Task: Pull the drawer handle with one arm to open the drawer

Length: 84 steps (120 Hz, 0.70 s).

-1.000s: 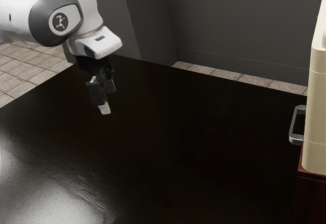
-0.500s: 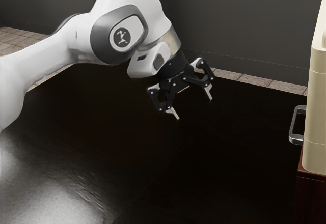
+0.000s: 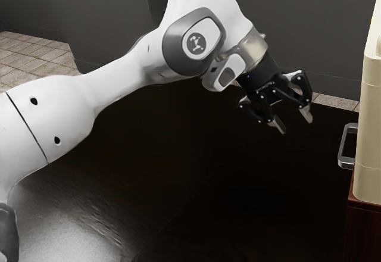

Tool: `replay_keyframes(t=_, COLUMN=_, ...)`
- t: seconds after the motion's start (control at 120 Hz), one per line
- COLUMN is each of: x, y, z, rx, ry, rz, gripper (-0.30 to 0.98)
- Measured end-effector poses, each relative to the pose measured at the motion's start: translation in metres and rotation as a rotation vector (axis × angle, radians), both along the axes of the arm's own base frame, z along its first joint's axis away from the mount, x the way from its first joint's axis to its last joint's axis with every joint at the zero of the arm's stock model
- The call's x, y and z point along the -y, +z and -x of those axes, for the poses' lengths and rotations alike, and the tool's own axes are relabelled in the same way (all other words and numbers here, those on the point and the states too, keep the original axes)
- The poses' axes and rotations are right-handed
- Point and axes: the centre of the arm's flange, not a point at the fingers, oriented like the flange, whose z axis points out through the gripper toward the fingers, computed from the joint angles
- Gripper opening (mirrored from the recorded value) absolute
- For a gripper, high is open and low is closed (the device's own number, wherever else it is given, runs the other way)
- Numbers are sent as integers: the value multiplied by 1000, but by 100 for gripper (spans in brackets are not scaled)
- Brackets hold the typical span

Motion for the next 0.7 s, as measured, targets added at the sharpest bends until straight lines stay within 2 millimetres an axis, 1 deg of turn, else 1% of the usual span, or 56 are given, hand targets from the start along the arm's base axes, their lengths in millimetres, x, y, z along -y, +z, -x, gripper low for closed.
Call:
replay_keyframes(t=0.158, x=30, y=-3, z=-7, rx=46, ry=-135, rz=59, gripper=29)
replay_keyframes(t=0.225, x=38, y=-10, z=-10, rx=55, ry=-179, rz=72, gripper=28)
replay_keyframes(t=0.317, x=42, y=-22, z=-15, rx=60, ry=-221, rz=78, gripper=27)
replay_keyframes(t=0.508, x=49, y=-36, z=-24, rx=83, ry=-292, rz=104, gripper=26)
replay_keyframes(t=0.7, x=49, y=-51, z=-30, rx=100, ry=-334, rz=109, gripper=25)
